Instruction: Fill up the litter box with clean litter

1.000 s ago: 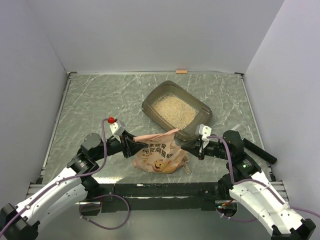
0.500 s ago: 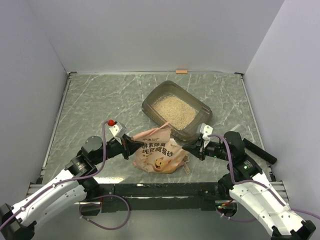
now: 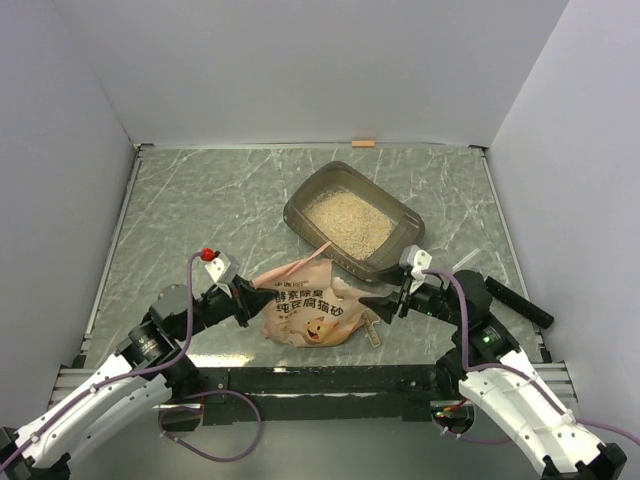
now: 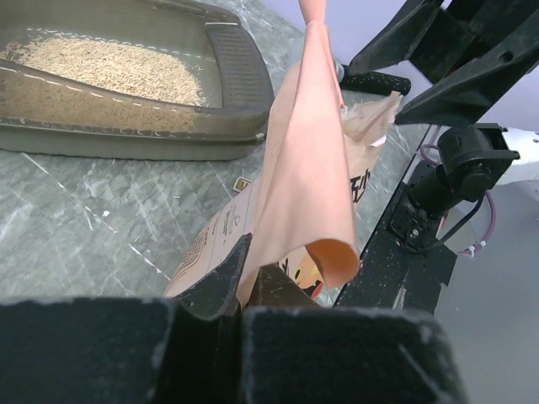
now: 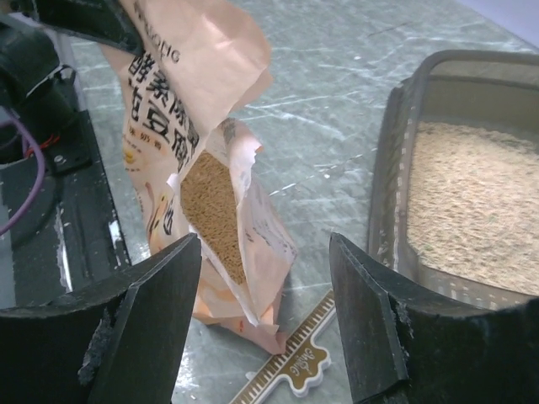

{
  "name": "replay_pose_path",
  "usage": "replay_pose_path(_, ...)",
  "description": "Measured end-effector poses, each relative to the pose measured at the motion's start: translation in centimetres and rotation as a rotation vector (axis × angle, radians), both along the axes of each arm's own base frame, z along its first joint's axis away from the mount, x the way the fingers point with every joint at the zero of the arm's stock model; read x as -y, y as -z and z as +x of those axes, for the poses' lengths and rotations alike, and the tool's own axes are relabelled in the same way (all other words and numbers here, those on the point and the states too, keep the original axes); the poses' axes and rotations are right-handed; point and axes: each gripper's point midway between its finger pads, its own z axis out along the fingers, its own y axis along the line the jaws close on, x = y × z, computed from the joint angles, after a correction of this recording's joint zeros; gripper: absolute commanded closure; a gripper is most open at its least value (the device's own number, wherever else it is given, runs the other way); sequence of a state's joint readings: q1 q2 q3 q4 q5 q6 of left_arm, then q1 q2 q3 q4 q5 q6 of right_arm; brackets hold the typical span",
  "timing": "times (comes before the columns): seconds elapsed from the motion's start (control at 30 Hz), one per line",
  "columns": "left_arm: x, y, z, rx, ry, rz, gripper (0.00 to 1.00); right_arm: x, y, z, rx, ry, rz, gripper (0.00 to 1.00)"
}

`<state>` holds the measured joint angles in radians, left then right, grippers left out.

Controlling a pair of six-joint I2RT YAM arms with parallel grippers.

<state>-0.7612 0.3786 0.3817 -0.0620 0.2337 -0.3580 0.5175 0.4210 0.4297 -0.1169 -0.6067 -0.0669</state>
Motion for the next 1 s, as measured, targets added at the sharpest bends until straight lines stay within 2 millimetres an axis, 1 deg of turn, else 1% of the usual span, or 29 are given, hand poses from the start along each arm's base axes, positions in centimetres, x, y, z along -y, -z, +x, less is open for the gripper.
replay_pose_path(0.13,-0.1,0.1,0.0,-0.007,-0.007,0.001,0.99,-0.7,1.2,-0.3,-0.015,-0.044,0.01,0.33)
replay_pose_path(0.3,-0.1,0.0,-0.1,-0.006,-0.009,-0.001,0.99,-1.6,1.8,-0.9,-0.035,-0.115,0.026,0.36)
replay_pose_path(0.43,0.0,0.0,-0.2,-0.007,-0.007,-0.003,0.99,-2.0,1.5,-1.1,-0.035,-0.151,0.041,0.4)
replay_pose_path(0.53,0.0,0.0,-0.1,-0.012,-0.01,-0.005,0.99,-2.3,1.2,-1.2,-0.03,-0.17,0.052,0.46)
replay_pose_path(0.57,0.0,0.0,-0.1,-0.016,-0.011,-0.007,0.99,-2.4,1.2,-1.3,-0.03,-0.177,0.059,0.51)
replay_pose_path(0.67,-0.1,0.1,-0.2,-0.02,-0.013,-0.009,0.99,-2.6,2.0,-1.5,-0.058,-0.19,0.071,0.58)
replay_pose_path(0.73,-0.1,0.0,-0.2,-0.02,-0.014,-0.011,0.99,-2.8,2.5,-1.5,-0.077,-0.197,0.082,0.61)
replay_pose_path(0.83,-0.2,0.0,-0.3,-0.02,-0.014,-0.012,0.99,-3.0,2.9,-1.6,-0.098,-0.203,0.096,0.8)
replay_pose_path(0.87,-0.2,0.0,-0.4,-0.02,-0.014,-0.012,0.99,-3.0,2.9,-1.6,-0.1,-0.206,0.105,0.95)
replay_pose_path(0.9,-0.2,0.0,-0.4,-0.02,-0.014,-0.012,0.99,-3.1,2.9,-1.7,-0.1,-0.208,0.112,1.0)
replay_pose_path(1.0,-0.2,0.1,-0.4,-0.028,-0.011,-0.012,0.99,-3.1,2.8,-1.9,-0.095,-0.21,0.144,1.0)
